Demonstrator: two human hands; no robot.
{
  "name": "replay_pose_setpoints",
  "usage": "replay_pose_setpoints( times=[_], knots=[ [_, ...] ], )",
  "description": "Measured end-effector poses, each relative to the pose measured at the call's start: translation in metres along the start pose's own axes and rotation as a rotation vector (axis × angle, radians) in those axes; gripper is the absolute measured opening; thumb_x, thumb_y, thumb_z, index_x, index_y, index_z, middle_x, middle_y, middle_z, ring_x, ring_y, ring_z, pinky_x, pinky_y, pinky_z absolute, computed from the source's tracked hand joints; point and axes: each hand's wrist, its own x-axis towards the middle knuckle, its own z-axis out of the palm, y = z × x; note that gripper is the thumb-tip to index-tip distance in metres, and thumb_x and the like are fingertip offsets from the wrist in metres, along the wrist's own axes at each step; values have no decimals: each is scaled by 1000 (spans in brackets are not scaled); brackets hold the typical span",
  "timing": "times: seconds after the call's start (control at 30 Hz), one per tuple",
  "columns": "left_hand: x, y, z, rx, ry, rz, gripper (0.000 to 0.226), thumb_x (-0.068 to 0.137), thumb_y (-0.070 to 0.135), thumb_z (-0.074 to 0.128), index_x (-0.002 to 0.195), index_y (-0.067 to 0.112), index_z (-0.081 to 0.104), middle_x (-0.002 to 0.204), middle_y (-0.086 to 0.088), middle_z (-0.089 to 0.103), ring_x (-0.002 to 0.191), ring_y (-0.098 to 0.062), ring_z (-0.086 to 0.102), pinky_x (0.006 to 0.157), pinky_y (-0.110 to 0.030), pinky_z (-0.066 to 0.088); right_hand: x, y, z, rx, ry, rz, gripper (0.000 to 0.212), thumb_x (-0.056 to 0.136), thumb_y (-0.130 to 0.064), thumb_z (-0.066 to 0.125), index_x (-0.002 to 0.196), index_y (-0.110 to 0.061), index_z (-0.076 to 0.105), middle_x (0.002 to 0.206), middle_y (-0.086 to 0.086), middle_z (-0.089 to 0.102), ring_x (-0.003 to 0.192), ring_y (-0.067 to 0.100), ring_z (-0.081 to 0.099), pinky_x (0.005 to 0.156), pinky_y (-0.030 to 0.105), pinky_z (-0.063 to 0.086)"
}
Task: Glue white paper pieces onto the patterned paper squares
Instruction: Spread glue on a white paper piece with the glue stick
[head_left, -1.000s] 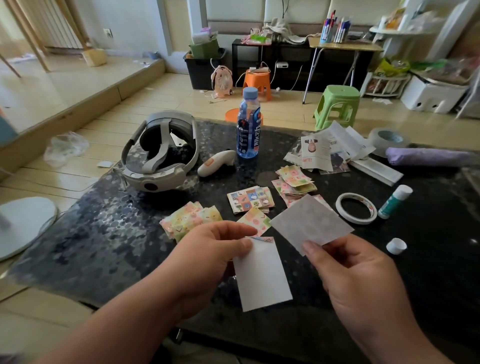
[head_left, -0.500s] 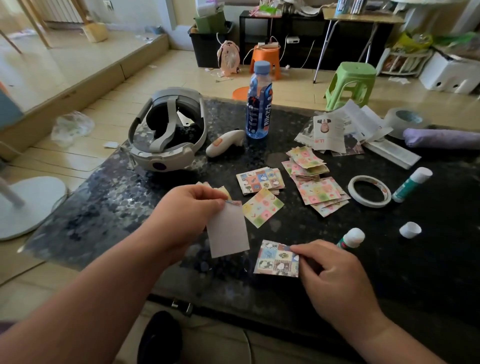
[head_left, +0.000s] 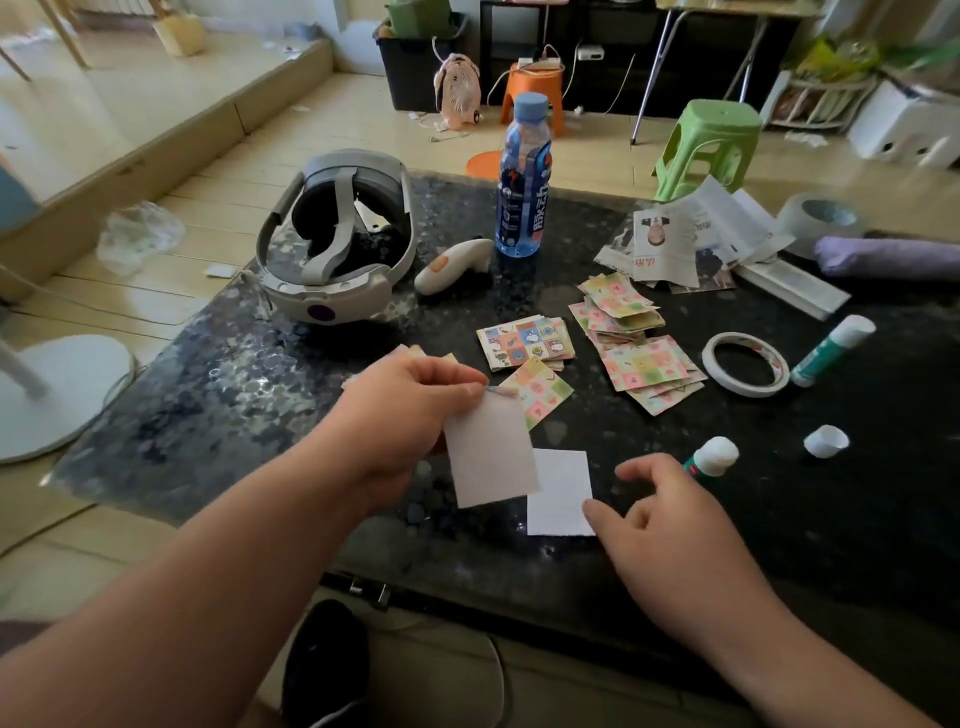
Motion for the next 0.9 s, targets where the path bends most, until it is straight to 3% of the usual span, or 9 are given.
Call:
replay_pose_setpoints(
  times=[0.13, 0.27, 0.4, 0.6, 0.7, 0.9],
  knots=[
    [-13, -5, 24, -134, -121, -87, 10, 92, 5, 69, 86, 10, 74, 85, -8, 75, 75, -20, 67, 67, -34, 55, -9, -18, -11, 358, 26, -99, 15, 90, -32, 76, 102, -29, 68, 85, -7, 72, 81, 1, 67, 71, 24, 52],
    [-22, -8, 41, -207, -200, -103, 7, 91, 5, 68, 88, 9, 73, 88, -10, 75, 76, -20, 70, 65, -31, 59, 3, -24, -15, 640, -60, 30, 5, 92, -22, 73, 92, -20, 77, 89, 1, 78, 91, 28, 74, 80, 54, 61],
    [-27, -9, 47, -174, -251, -64, 6, 90, 2, 69, 90, 8, 72, 85, -8, 75, 76, -18, 71, 64, -27, 59, 8, -20, -20, 661, -86, 29, 8, 92, -17, 72, 89, -21, 79, 93, 10, 78, 94, 35, 74, 86, 63, 58],
    [-28, -10, 47, -27, -295, 88, 22, 84, -6, 73, 86, 15, 77, 81, -2, 74, 77, -16, 70, 69, -27, 58, 8, -14, -31, 642, -152, 0, 13, 92, -9, 70, 84, -16, 79, 87, 9, 78, 87, 32, 75, 77, 51, 60],
    [-28, -10, 48, 87, -260, 162, 18, 84, 2, 77, 83, 20, 81, 89, -2, 78, 88, -19, 73, 89, -40, 58, 7, -14, -34, 625, -177, -17, 9, 93, -14, 71, 85, -15, 76, 85, 6, 78, 82, 26, 76, 67, 40, 59],
    [-29, -7, 50, 182, -264, 178, 8, 81, 16, 82, 86, 21, 82, 91, 0, 79, 94, -20, 73, 95, -46, 57, 7, -12, -36, 553, -158, -73, 6, 89, -23, 75, 84, -23, 78, 87, 5, 78, 87, 29, 74, 76, 50, 60]
  ],
)
